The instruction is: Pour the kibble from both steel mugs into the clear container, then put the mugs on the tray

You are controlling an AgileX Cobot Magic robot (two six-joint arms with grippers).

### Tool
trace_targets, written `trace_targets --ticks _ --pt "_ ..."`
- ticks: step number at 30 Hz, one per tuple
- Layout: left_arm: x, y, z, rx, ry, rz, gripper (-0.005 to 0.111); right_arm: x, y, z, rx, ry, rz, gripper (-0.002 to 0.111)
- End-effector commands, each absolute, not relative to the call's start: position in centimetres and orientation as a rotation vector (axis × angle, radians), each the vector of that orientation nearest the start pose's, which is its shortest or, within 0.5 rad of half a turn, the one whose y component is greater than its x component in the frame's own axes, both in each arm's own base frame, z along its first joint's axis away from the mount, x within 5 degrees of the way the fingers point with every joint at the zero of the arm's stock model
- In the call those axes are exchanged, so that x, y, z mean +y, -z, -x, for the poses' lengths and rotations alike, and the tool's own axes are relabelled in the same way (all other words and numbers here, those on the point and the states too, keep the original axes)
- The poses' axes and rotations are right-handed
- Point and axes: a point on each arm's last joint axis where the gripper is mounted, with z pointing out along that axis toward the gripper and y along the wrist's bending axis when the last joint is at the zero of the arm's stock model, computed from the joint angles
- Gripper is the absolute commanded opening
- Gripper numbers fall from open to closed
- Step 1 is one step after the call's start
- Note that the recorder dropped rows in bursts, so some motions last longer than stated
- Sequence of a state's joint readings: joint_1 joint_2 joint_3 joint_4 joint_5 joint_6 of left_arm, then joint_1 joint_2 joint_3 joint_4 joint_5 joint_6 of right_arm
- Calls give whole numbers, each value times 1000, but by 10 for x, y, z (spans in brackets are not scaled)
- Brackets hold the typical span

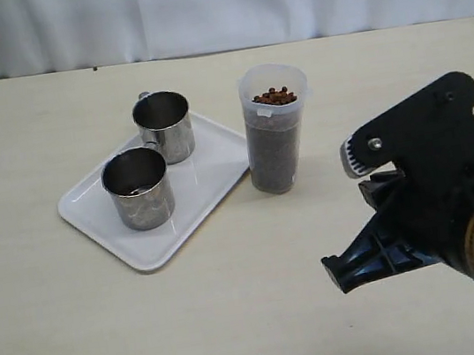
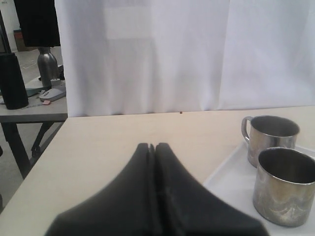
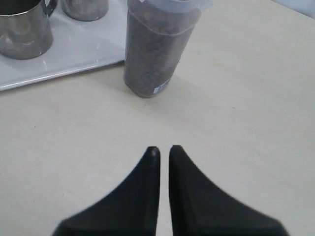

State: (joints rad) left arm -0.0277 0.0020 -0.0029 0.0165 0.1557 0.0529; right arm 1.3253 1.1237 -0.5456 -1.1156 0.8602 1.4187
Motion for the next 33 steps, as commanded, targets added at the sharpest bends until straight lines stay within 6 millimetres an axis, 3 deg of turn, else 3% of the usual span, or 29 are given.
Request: trace_targets --ticks 1,3,4,7,9,13,15,17,22,26,33 --pt "-2 -200 -56 1624 -25 -81 0 152 -228 -99 2102 -31 708 5" --pt "-2 -200 -56 1624 -25 -81 0 144 -211 -96 2119 5 767 5" --pt "-2 -200 -56 1624 -25 -81 0 133 -193 -92 2146 35 828 5" --pt "-2 -200 -56 1624 -25 -81 0 108 -168 -83 2178 61 900 5" --pt "-2 -200 -56 1624 -25 -81 0 95 -163 -79 2161 46 906 5" --pt "-2 -200 -56 1626 -25 -81 0 77 -175 -77 2071 -82 811 5" --pt "-2 -200 -56 1626 -25 -81 0 59 -190 -79 2008 -227 599 5" --pt "-2 -200 -56 1626 -25 -81 0 46 -198 -81 1967 -266 451 5" --pt "-2 -200 -56 1626 -25 -81 0 13 -210 -82 1882 -193 100 5" --pt "-2 -200 -56 1626 -25 -81 0 -19 -218 -70 1752 -52 -233 5" --pt "-2 -200 -56 1626 -25 -81 0 -34 -223 -56 1628 29 -402 5"
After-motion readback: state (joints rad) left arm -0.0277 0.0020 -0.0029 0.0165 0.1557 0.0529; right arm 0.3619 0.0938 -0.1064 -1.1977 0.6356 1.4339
